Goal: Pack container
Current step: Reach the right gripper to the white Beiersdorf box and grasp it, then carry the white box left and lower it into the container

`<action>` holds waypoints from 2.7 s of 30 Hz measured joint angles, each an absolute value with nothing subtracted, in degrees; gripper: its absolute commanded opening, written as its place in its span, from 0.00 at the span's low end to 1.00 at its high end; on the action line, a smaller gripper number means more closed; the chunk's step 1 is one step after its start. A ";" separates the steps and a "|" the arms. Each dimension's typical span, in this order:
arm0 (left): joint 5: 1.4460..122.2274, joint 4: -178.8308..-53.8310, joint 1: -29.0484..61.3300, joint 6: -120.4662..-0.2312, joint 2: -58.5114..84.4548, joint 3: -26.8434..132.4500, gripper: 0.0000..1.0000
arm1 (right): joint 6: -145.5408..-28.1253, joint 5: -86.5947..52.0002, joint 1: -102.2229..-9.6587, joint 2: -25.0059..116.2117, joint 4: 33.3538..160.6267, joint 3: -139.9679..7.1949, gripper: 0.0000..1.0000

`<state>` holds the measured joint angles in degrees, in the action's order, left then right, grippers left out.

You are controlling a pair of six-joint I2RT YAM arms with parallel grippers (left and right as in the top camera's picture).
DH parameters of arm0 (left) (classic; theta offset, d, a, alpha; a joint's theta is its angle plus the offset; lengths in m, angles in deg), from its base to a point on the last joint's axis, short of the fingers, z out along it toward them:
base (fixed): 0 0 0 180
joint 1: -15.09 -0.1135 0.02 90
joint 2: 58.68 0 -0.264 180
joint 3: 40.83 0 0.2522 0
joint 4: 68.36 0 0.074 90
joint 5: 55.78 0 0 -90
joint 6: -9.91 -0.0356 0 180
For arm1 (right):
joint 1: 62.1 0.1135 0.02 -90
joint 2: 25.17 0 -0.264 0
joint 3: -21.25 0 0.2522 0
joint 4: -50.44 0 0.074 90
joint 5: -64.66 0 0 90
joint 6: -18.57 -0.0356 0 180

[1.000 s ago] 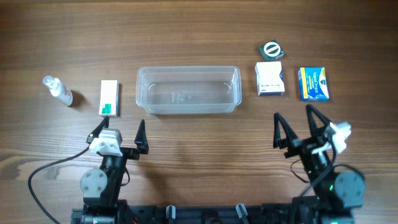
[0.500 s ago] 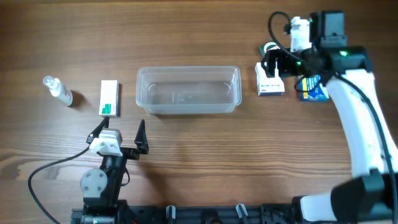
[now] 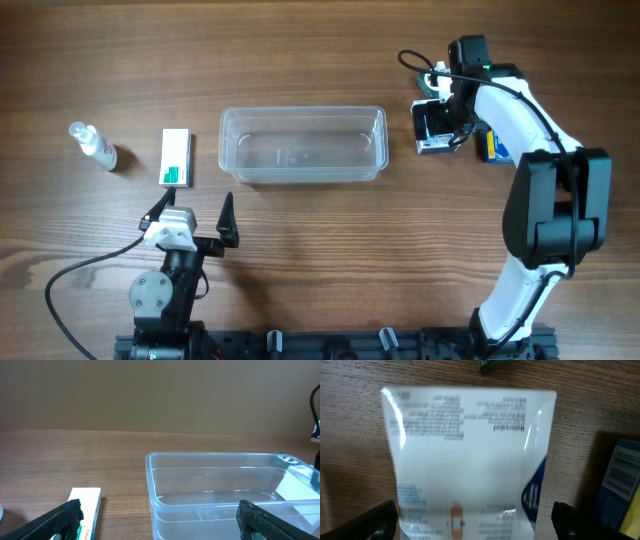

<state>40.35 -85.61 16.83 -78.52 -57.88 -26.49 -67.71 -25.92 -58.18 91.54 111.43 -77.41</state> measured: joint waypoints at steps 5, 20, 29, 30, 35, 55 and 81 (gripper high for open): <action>40.35 -85.61 16.83 -78.52 -57.88 -26.49 1.00 | -67.73 -26.07 -58.18 93.09 110.66 -77.41 1.00; 40.35 -85.61 16.83 -78.52 -57.88 -26.49 1.00 | -68.56 -26.07 -58.20 94.29 108.83 -77.44 0.69; 40.35 -85.61 16.83 -78.52 -57.88 -26.49 1.00 | -69.76 -21.64 -58.18 76.63 116.02 -79.90 0.64; 40.35 -85.61 16.83 -78.52 -57.88 -26.49 1.00 | -70.64 -19.76 -58.07 72.67 117.24 -80.01 0.64; 40.35 -85.61 16.83 -78.52 -57.88 -26.49 1.00 | -79.14 -12.72 -50.79 59.41 121.33 -80.32 0.66; 40.35 -85.61 16.83 -78.52 -57.88 -26.49 1.00 | -108.30 -21.77 -24.15 83.82 103.30 -80.30 0.66; 40.35 -85.61 16.83 -78.52 -57.88 -26.49 1.00 | -108.54 -24.35 -23.60 90.44 104.30 -80.30 0.76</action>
